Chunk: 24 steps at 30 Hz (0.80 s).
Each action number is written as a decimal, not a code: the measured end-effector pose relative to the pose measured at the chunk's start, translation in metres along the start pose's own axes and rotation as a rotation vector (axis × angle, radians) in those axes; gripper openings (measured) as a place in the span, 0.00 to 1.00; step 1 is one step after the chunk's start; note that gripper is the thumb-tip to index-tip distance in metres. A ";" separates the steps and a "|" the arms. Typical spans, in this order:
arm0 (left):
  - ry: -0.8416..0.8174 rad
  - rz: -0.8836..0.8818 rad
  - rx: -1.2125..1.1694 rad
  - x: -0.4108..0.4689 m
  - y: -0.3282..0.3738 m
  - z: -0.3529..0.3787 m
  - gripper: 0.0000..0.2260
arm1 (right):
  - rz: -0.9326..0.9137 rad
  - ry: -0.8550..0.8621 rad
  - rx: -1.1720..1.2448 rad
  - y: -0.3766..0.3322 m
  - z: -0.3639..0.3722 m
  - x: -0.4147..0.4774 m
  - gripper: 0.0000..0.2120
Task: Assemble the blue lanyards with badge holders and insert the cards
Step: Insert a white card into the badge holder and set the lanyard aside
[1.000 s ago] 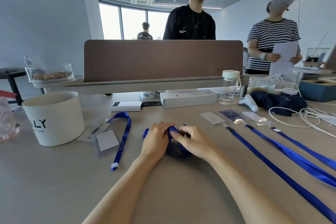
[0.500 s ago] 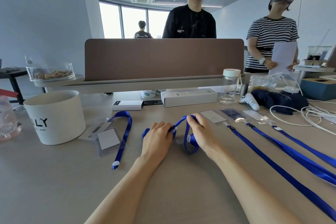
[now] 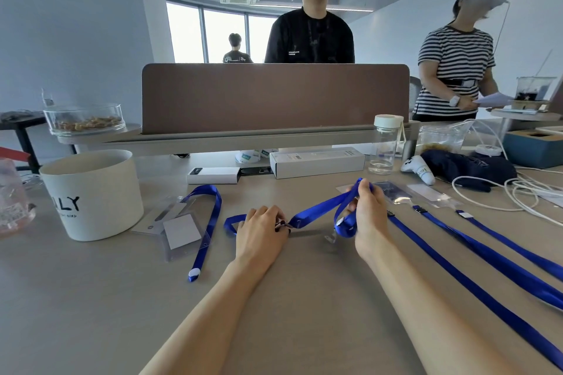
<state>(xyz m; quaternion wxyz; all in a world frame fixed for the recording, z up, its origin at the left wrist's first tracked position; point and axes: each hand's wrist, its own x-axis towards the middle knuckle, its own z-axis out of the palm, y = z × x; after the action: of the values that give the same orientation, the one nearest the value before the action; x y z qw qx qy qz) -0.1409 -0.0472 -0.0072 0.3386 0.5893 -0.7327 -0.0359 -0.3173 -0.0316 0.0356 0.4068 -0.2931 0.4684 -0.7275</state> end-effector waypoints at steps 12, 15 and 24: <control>0.060 0.031 0.050 0.000 -0.002 -0.001 0.07 | -0.110 0.206 -0.066 -0.005 -0.004 0.002 0.09; 0.023 0.078 -0.008 0.001 -0.001 -0.001 0.09 | -0.107 0.187 -0.071 -0.004 -0.004 0.003 0.08; -0.028 0.038 -0.162 0.002 -0.001 -0.001 0.12 | -0.100 -0.166 -0.448 0.009 0.002 -0.012 0.10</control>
<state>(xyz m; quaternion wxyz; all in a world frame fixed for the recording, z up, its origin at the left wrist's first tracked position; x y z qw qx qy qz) -0.1395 -0.0495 -0.0062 0.3755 0.5454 -0.7431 -0.0966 -0.3068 -0.0239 0.0281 0.3322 -0.4576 0.5679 -0.5981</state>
